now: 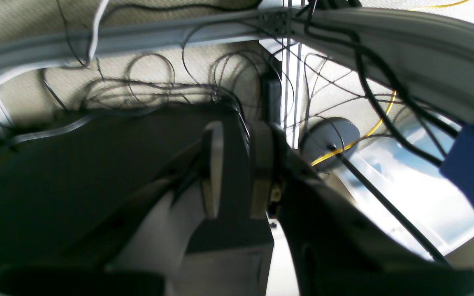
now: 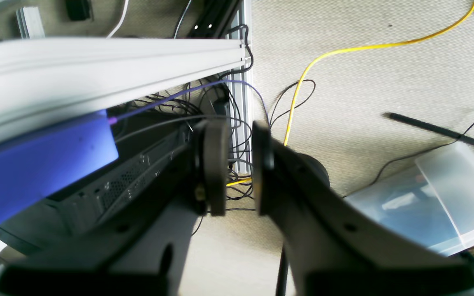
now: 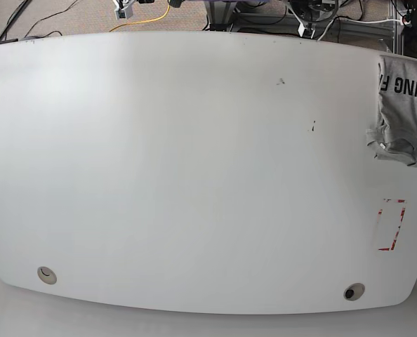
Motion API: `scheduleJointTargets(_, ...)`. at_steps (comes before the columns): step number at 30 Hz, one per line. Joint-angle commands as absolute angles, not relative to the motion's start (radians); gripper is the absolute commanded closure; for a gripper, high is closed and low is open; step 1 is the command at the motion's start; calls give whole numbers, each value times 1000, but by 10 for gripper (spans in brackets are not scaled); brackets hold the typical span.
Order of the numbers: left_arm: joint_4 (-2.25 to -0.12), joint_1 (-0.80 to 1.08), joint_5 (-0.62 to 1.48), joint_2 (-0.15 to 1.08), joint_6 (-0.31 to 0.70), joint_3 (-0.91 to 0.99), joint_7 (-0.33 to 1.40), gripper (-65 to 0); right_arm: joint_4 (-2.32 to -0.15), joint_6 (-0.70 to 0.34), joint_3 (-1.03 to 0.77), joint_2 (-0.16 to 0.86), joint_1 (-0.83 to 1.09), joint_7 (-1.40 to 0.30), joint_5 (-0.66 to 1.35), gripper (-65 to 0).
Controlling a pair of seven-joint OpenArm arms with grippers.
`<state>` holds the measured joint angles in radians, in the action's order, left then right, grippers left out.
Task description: Layout the t-shirt on the table in an organized manner, then fold the t-shirt properly
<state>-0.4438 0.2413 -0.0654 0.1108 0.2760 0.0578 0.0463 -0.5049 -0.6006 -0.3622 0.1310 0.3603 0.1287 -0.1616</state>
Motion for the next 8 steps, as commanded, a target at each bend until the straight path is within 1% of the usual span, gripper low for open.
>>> scheduleJointTargets(1, -384, 208, -65, 114, 278, 59, 28, -101, -441, -584, -364, 137, 329, 136, -166, -95)
scheduleJointTargets(3, -366, 191, -65, 114, 271, 59, 27, -101, -418, -575, -364, 137, 312, 136, -166, -97)
scheduleJointTargets(8, -361, 179, -67, 113, 200, 56, 22, -101, -395, -567, -364, 137, 289, 136, -166, -98)
